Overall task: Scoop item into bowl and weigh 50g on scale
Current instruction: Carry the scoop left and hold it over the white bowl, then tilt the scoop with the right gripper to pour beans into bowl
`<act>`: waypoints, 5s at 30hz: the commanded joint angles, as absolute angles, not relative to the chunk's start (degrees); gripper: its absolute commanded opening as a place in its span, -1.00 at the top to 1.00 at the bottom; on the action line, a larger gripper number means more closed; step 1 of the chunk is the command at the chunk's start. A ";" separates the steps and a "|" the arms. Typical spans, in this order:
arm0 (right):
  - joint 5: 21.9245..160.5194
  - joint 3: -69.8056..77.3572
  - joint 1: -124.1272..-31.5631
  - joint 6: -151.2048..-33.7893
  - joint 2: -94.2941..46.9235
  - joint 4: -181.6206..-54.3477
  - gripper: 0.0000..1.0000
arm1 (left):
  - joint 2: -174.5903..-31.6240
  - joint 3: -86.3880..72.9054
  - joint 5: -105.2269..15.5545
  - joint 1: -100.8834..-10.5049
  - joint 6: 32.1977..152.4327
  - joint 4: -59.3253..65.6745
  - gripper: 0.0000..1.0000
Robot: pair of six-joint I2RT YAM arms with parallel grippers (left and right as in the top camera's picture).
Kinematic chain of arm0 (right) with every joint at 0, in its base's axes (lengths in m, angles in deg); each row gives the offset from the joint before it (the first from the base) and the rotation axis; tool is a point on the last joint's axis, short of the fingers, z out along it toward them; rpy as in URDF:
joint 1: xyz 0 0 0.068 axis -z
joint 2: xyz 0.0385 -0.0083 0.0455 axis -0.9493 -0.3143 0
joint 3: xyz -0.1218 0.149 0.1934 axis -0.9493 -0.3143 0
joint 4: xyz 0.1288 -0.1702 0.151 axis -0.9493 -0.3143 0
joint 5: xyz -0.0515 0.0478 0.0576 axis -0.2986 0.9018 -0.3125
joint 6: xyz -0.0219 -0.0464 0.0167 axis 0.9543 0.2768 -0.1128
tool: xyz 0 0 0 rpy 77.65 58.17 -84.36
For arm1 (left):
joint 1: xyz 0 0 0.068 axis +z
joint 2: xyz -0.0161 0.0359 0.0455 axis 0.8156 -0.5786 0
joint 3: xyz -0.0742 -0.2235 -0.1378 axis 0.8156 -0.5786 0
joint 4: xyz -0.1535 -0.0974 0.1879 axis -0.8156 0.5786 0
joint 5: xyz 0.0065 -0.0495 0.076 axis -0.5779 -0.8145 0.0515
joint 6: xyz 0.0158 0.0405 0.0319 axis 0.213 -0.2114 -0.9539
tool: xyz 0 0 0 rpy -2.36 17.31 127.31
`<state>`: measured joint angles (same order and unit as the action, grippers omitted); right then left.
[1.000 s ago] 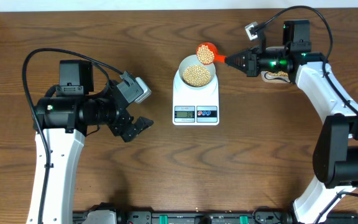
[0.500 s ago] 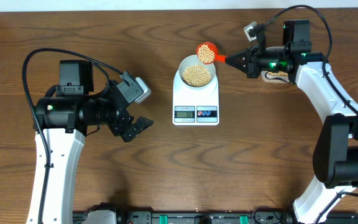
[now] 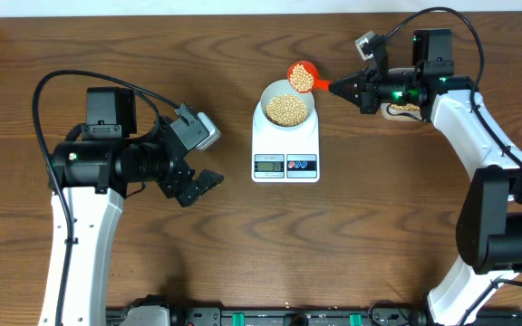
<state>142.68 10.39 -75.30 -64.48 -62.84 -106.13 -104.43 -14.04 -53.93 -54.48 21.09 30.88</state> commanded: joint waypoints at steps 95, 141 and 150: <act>143.49 10.34 -76.61 -53.02 -63.17 -105.12 0.98 | -104.76 -12.93 -53.64 -54.28 20.11 31.08 -0.96; 144.15 10.34 -76.61 -52.87 -63.19 -105.30 0.98 | -104.76 -12.93 -53.64 -54.28 20.11 31.08 -0.96; 144.17 10.34 -76.61 -52.87 -63.19 -105.27 0.98 | -104.76 -12.93 -53.62 -54.28 20.11 31.08 -0.96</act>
